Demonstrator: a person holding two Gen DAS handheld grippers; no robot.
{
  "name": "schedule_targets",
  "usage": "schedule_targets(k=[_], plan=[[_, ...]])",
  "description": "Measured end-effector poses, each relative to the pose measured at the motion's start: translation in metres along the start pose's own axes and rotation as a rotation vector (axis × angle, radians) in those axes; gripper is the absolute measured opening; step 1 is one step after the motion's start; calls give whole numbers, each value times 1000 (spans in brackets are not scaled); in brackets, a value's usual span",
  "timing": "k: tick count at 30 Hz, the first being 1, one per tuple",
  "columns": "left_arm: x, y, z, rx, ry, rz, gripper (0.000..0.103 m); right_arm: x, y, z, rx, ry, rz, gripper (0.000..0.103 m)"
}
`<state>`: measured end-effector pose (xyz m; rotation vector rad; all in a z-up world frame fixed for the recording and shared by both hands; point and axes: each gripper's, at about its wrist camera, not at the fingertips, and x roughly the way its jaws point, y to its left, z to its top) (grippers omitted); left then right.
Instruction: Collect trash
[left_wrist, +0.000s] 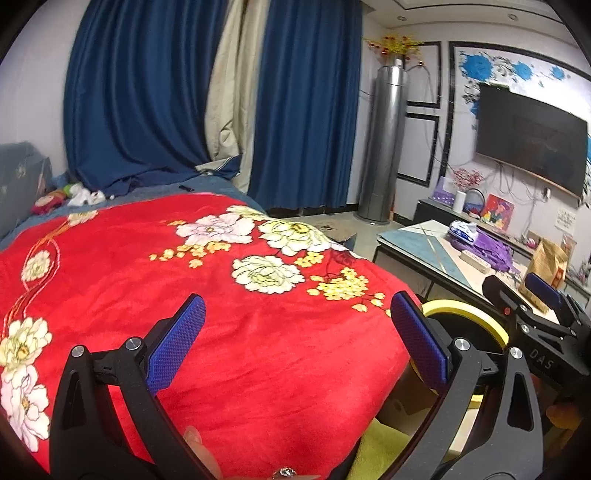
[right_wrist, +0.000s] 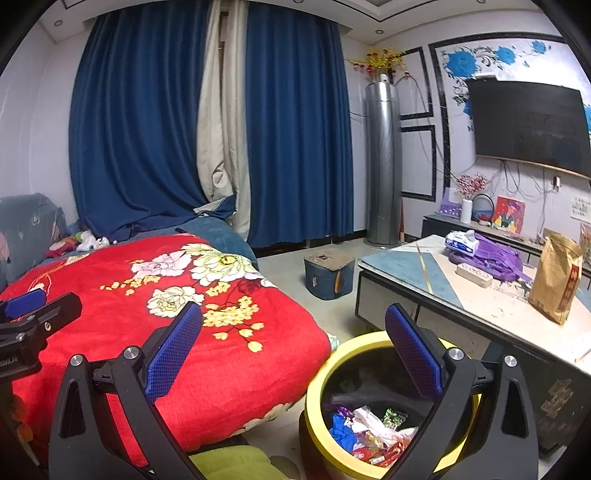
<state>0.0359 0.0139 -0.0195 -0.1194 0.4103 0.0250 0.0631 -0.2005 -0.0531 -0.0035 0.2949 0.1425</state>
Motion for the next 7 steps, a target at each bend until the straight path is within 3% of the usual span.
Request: schedule_targets(k=[4, 6, 7], plan=[[0, 37, 11, -79, 51, 82, 92, 12, 33, 16, -62, 43, 113, 97], [-6, 76, 15, -125, 72, 178, 92, 28, 73, 28, -96, 118, 252, 97], [-14, 112, 16, -167, 75, 274, 92, 37, 99, 33, -120, 162, 313, 97]])
